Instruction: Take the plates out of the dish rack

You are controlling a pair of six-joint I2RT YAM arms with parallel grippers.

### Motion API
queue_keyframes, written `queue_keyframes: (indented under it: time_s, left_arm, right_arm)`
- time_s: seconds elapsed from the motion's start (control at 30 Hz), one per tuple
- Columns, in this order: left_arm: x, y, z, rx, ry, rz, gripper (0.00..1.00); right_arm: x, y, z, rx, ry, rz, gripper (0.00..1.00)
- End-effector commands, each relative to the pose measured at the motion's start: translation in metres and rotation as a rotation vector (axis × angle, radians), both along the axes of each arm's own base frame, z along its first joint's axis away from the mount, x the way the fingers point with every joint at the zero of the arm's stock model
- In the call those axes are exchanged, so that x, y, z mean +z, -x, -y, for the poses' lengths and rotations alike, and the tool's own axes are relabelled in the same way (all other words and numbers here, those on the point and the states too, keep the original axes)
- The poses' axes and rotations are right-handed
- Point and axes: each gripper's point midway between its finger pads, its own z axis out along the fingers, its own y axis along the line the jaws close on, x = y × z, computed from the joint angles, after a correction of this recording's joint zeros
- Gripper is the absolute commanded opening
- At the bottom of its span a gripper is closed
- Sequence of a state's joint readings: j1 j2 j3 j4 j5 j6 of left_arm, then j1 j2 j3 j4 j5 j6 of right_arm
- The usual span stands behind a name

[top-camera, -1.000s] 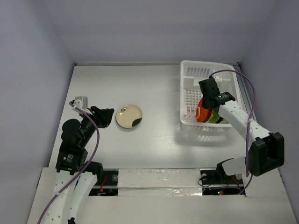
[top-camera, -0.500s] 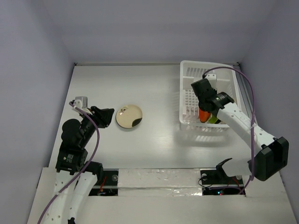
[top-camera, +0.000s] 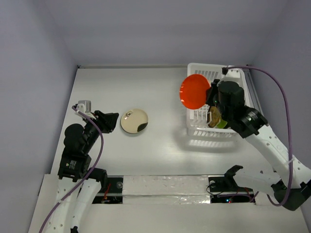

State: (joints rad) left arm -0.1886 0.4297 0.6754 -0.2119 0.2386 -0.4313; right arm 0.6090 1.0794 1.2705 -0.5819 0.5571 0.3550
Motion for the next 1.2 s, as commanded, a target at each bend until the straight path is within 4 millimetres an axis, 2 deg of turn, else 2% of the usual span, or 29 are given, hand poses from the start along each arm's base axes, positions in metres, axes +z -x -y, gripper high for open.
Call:
queue_keyframes:
  time_s: [0.0, 0.03, 0.07, 0.1, 0.2, 0.23, 0.27, 0.3, 0.33, 0.4, 0.5, 0.6, 0.67, 0.83, 0.87, 1.0, 1.07, 1.1, 1.17]
  left_arm:
    - [0.009, -0.001, 0.001, -0.002, 0.004, 0.029, 0.28]
    - [0.009, -0.002, 0.001, -0.003, 0.002, 0.03, 0.27]
    - [0.009, -0.002, 0.001, -0.003, 0.002, 0.028, 0.27]
    - [0.009, -0.002, 0.001, -0.004, 0.004, 0.028, 0.27]
    - [0.008, -0.003, 0.001, -0.003, 0.0, 0.026, 0.27]
    - [0.007, -0.003, 0.001, -0.003, 0.001, 0.022, 0.27]
    - [0.007, -0.002, 0.001, -0.003, 0.001, 0.022, 0.27]
    - [0.008, -0.003, 0.0, 0.0, 0.0, 0.024, 0.27]
    - [0.007, -0.004, -0.002, 0.011, -0.001, 0.023, 0.27]
    - [0.007, -0.004, -0.002, 0.011, -0.001, 0.023, 0.27]
    - [0.007, -0.004, -0.001, 0.008, -0.001, 0.02, 0.27]
    - [0.006, -0.004, -0.002, 0.01, 0.0, 0.018, 0.27]
    - [0.007, -0.004, -0.001, 0.007, -0.001, 0.02, 0.27]
    - [0.007, -0.004, -0.001, 0.007, 0.0, 0.019, 0.27]
    - [0.007, -0.004, -0.001, 0.007, 0.0, 0.019, 0.27]
    - [0.007, -0.004, -0.001, 0.007, -0.001, 0.021, 0.27]
    - [0.007, -0.004, -0.001, 0.007, -0.001, 0.02, 0.27]
    - [0.008, -0.004, -0.001, 0.008, 0.0, 0.024, 0.27]
    - [0.008, -0.003, -0.001, 0.007, -0.001, 0.023, 0.27]
  right_arm:
    - [-0.002, -0.015, -0.102, 0.342, -0.274, 0.042, 0.0]
    - [-0.007, -0.008, -0.128, 0.426, -0.325, 0.01, 0.0]
    - [-0.003, -0.012, -0.144, 0.458, -0.36, 0.029, 0.0]
    - [-0.017, -0.018, -0.162, 0.477, -0.366, -0.001, 0.0]
    - [-0.025, -0.02, -0.207, 0.562, -0.443, -0.035, 0.0]
    - [-0.044, -0.027, -0.227, 0.585, -0.45, -0.081, 0.0]
    - [-0.047, -0.021, -0.246, 0.63, -0.485, -0.103, 0.0]
    - [-0.052, -0.022, -0.259, 0.643, -0.491, -0.118, 0.0]
    - [-0.068, -0.031, -0.274, 0.63, -0.486, -0.15, 0.0]
    - [-0.084, -0.034, -0.29, 0.63, -0.484, -0.184, 0.0]
    - [-0.111, -0.046, -0.304, 0.598, -0.507, -0.232, 0.0]
    - [-0.135, -0.058, -0.304, 0.531, -0.505, -0.246, 0.01]
    - [-0.145, -0.061, -0.306, 0.508, -0.514, -0.264, 0.03]
    - [-0.185, -0.063, -0.309, 0.465, -0.509, -0.336, 0.09]
    - [-0.189, -0.062, -0.309, 0.465, -0.509, -0.346, 0.15]
    - [-0.21, -0.059, -0.311, 0.465, -0.487, -0.399, 0.25]
    - [-0.216, -0.058, -0.307, 0.452, -0.474, -0.407, 0.4]
    - [-0.217, -0.057, -0.306, 0.45, -0.471, -0.408, 0.44]
    - [-0.21, -0.056, -0.303, 0.458, -0.461, -0.394, 0.58]
